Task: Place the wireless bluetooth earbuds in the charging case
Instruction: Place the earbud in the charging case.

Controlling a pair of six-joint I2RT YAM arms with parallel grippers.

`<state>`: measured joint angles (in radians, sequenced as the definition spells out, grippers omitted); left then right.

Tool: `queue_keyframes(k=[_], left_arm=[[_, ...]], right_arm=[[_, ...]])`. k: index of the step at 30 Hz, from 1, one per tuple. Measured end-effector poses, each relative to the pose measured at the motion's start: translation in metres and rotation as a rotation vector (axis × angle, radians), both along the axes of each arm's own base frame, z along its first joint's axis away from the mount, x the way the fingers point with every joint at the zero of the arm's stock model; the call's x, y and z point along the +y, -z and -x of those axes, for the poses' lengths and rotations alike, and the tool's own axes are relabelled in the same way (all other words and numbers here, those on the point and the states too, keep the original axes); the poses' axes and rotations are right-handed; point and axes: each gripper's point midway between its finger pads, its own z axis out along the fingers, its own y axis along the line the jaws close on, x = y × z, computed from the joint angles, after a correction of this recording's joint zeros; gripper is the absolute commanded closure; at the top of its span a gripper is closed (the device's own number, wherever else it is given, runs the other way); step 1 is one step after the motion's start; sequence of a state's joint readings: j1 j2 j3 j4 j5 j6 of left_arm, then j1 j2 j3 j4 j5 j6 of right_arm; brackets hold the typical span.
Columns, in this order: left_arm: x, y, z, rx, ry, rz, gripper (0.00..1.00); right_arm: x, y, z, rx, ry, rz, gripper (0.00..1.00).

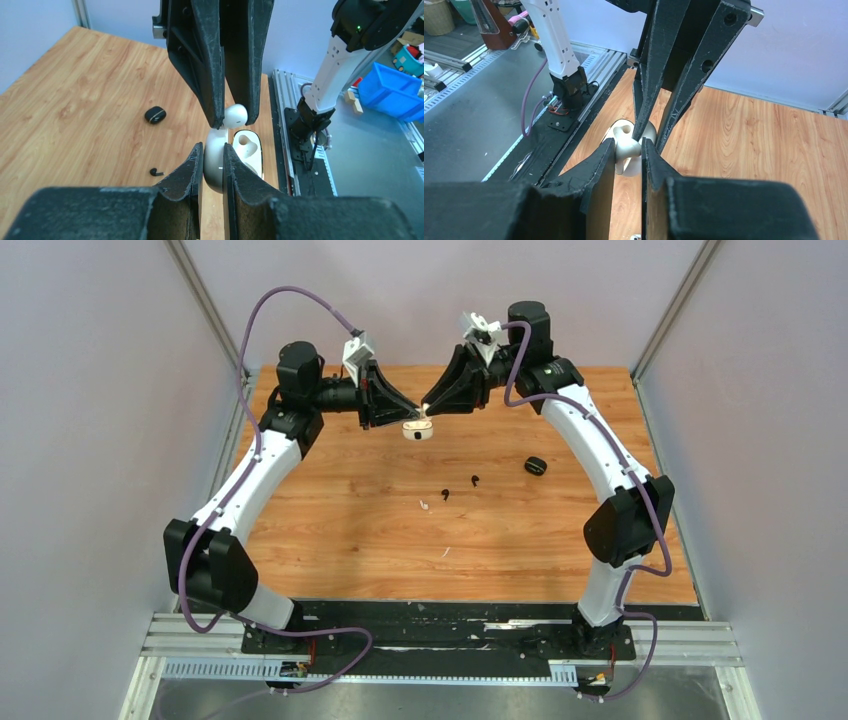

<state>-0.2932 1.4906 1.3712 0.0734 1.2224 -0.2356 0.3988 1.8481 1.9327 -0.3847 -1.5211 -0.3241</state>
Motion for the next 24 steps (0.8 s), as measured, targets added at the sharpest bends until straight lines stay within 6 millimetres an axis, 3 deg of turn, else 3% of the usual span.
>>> queue_keyframes(k=[24], left_arm=[[-0.002,-0.012,-0.002,-0.016,-0.006,0.037,1.00]], right_arm=[[0.004,-0.005,0.004,-0.002,-0.025,-0.007,0.85]])
